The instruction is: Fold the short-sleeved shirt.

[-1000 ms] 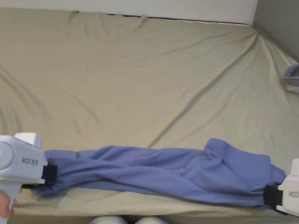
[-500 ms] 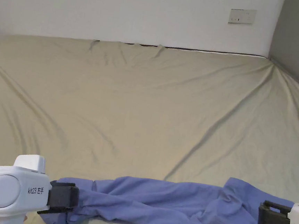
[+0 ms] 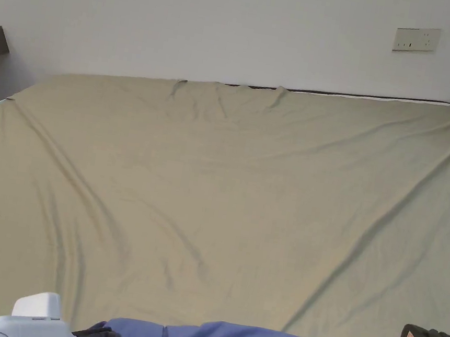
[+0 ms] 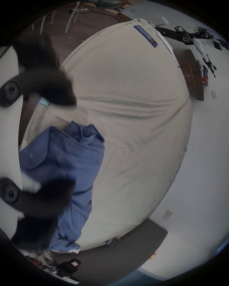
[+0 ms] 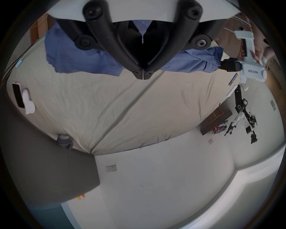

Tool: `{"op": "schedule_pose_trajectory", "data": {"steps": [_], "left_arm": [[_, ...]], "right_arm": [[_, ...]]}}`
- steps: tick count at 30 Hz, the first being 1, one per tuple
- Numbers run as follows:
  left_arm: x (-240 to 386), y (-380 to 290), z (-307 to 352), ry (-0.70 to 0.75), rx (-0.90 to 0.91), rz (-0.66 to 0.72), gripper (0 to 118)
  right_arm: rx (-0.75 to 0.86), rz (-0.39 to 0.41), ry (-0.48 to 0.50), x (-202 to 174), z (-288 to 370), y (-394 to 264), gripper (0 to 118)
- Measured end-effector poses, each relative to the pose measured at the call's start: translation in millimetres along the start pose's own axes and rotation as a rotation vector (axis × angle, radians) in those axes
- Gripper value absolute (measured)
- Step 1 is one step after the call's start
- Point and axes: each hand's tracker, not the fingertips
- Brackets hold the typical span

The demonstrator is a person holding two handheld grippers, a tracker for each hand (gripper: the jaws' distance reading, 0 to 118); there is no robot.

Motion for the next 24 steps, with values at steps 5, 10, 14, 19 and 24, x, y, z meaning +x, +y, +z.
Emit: {"op": "schedule_pose_trajectory", "data": {"steps": [5, 10, 14, 19, 24], "left_arm": [[-4.2, 2.3, -31.5, -0.09, -0.074, 0.065, 113], [6.2, 3.0, -35.4, -0.177, -0.04, 0.037, 48], [4.3, 9.6, -41.8, -0.266, -0.086, 0.081, 17], [8.8, 16.6, -2.6, -0.373, 0.006, 0.1, 17], [63.2, 27.5, 41.3, -0.463, 0.132, -0.046, 16]], "right_arm": [[-0.033, -0.018, -0.012, 14.4, -11.6, -8.0, 0], [-0.049, -0.04, -0.033, 23.1, -8.7, -13.6, 0], [-0.039, -0.08, -0.039, 29.6, 0.4, -18.2, 0], [-0.02, -0.085, -0.098, 36.5, 22.1, -21.1, 0], [-0.001, -0.114, -0.16, 48.4, 40.6, -24.8, 0]]}}
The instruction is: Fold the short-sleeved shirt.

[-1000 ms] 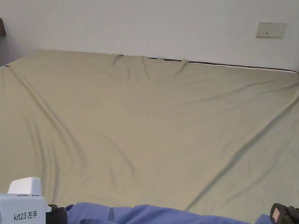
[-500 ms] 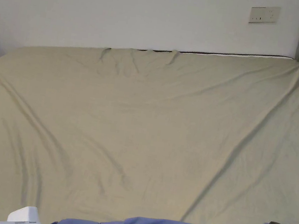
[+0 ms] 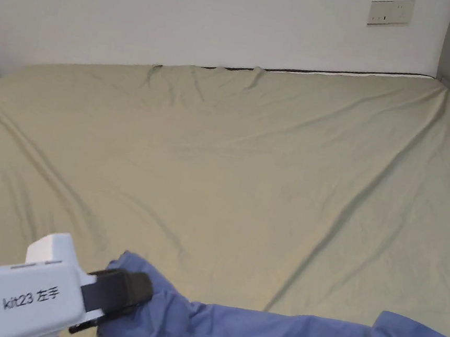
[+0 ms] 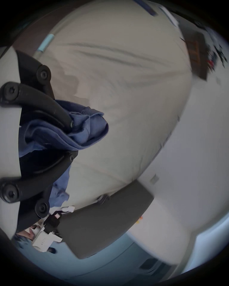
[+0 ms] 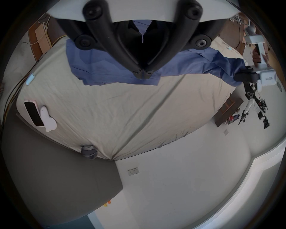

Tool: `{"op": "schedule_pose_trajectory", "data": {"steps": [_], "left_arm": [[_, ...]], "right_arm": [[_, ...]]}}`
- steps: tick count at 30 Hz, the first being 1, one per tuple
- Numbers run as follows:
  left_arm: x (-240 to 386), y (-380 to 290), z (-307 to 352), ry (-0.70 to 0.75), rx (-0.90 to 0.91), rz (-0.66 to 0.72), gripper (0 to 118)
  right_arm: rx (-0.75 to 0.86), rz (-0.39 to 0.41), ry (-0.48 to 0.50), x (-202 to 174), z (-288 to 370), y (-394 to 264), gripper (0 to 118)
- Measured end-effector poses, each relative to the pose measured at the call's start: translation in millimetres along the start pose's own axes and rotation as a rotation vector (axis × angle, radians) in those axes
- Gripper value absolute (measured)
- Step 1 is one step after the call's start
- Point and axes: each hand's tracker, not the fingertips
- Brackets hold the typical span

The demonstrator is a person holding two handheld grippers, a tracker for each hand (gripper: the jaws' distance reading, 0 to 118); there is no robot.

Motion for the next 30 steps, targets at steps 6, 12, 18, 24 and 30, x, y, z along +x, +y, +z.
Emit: {"op": "schedule_pose_trajectory", "data": {"steps": [6, 12, 18, 24, 30], "left_arm": [[84.3, -20.8, -96.2, -0.227, -0.201, -0.074, 16], [133.2, -73.0, -175.4, -0.216, -0.404, -0.165, 35], [129.2, -51.2, -132.6, -0.277, -0.328, -0.106, 95], [102.3, -27.4, -61.1, -0.054, -0.039, -0.194, 96], [89.7, -59.9, -90.8, 0.007, -0.223, -0.133, 0]], "right_arm": [[-0.047, 0.052, -0.154, -0.6, -1.6, -4.4, 0], [-0.119, 0.158, -0.332, -4.2, -9.0, -6.6, 0], [-0.11, 0.158, -0.385, 8.0, -1.3, -6.8, 0], [-0.074, 0.075, -0.337, 11.5, 16.7, -8.4, 0], [-0.069, 0.106, -0.301, 2.6, 18.1, -7.3, 0]]}}
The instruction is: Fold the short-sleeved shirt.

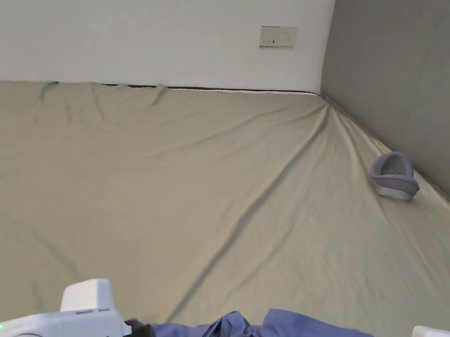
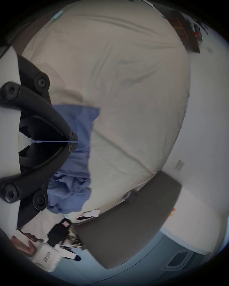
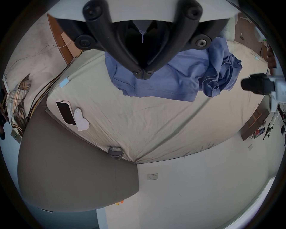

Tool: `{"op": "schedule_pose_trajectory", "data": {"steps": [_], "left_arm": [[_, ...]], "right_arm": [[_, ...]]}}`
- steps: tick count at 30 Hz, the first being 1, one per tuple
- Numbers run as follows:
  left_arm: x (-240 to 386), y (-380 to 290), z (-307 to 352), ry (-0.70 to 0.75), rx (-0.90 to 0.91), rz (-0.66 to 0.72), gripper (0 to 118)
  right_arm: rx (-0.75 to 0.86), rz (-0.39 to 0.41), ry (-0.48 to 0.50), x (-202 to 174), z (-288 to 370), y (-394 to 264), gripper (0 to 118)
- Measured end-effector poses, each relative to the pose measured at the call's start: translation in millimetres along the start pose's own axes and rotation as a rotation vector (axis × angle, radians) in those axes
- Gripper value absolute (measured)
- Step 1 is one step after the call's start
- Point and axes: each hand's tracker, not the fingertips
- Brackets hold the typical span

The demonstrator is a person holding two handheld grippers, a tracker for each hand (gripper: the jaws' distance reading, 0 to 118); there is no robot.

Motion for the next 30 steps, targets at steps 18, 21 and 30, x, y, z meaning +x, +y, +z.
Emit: {"op": "schedule_pose_trajectory", "data": {"steps": [18, 21, 30], "left_arm": [[58.4, -21.6, -118.7, -0.291, -0.278, -0.091, 0], [48.5, -3.9, -93.7, -0.275, -0.273, -0.102, 0], [-47.0, 30.5, 13.2, -0.129, 0.035, 0.16, 118]], "right_arm": [[-0.048, 0.041, -0.003, -5.3, -11.7, -3.4, 0], [-0.037, -0.03, 0.061, 1.1, -7.8, -0.9, 0], [-0.016, -0.067, 0.127, 1.8, -1.1, 3.3, 0]]}}
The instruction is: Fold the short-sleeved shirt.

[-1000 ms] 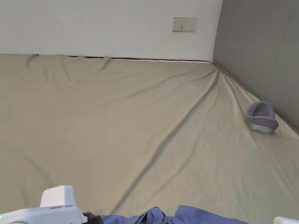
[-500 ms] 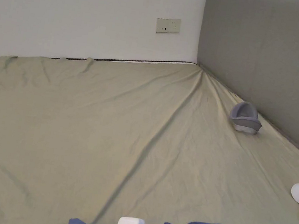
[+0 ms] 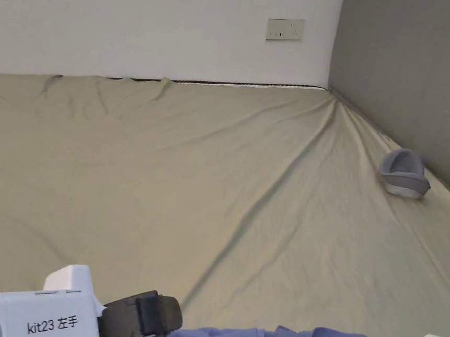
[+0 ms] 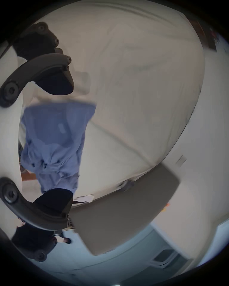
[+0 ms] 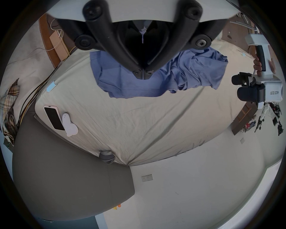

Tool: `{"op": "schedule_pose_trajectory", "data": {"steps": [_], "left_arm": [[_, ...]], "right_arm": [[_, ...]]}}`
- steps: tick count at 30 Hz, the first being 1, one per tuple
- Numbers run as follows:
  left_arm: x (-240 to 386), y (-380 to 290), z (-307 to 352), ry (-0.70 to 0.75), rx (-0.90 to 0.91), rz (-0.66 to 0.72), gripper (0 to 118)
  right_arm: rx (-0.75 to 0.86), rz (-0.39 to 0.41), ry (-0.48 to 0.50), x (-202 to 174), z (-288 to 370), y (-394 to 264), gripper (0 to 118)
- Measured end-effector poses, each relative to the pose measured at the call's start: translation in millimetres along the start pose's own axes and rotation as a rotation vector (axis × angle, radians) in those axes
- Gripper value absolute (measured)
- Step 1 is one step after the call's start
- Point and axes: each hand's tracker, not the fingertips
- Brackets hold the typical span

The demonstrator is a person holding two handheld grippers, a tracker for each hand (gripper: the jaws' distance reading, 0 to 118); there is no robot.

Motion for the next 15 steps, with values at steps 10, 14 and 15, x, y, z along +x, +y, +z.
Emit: {"op": "schedule_pose_trajectory", "data": {"steps": [10, 14, 15], "left_arm": [[-49.5, -6.3, -58.5, -0.11, -0.252, 0.197, 107], [-42.0, -13.8, -89.5, -0.2, -0.324, 0.2, 101], [-41.1, -14.7, -91.1, -0.197, -0.309, 0.21, 85]], "right_arm": [[-0.01, -0.078, 0.125, -7.7, -9.5, 6.9, 0], [-0.01, -0.109, 0.12, -2.7, -10.3, 9.5, 0], [-0.012, -0.114, 0.114, -1.4, -10.3, 9.9, 0]]}}
